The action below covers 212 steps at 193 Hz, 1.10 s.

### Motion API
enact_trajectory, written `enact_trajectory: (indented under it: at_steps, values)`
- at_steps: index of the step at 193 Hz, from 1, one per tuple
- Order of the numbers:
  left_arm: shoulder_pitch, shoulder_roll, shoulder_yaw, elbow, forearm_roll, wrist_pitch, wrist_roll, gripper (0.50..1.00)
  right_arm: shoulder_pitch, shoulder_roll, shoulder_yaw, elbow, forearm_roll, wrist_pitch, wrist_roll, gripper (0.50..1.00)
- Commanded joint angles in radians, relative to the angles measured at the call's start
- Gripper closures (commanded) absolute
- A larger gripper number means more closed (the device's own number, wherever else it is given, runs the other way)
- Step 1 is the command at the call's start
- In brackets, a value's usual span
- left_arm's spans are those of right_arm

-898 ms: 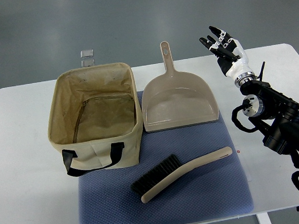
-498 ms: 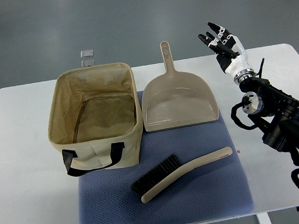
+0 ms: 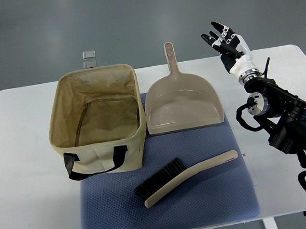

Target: Put pink broom in yellow bag with right hand

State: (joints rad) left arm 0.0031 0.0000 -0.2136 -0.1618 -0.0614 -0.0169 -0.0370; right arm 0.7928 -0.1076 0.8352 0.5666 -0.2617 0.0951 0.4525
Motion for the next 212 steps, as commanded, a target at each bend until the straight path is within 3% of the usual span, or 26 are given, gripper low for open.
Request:
enact_trajectory:
  at_steps: [1,118,212]
  values:
    - [-0.002,0.000,0.000,0.001,0.000,0.000,0.000,0.500,0.002,-0.003,0.001,0.001,-0.001,0.000,0.000,0.572]
    - [-0.002,0.000,0.000,-0.001,0.000,0.000,-0.001,0.500,0.106,-0.070,-0.156,0.012,-0.024,-0.037,0.002,0.570]
    - [-0.002,0.000,0.000,-0.001,0.000,0.000,0.000,0.500,0.276,-0.216,-0.599,0.105,-0.027,-0.026,0.000,0.570]
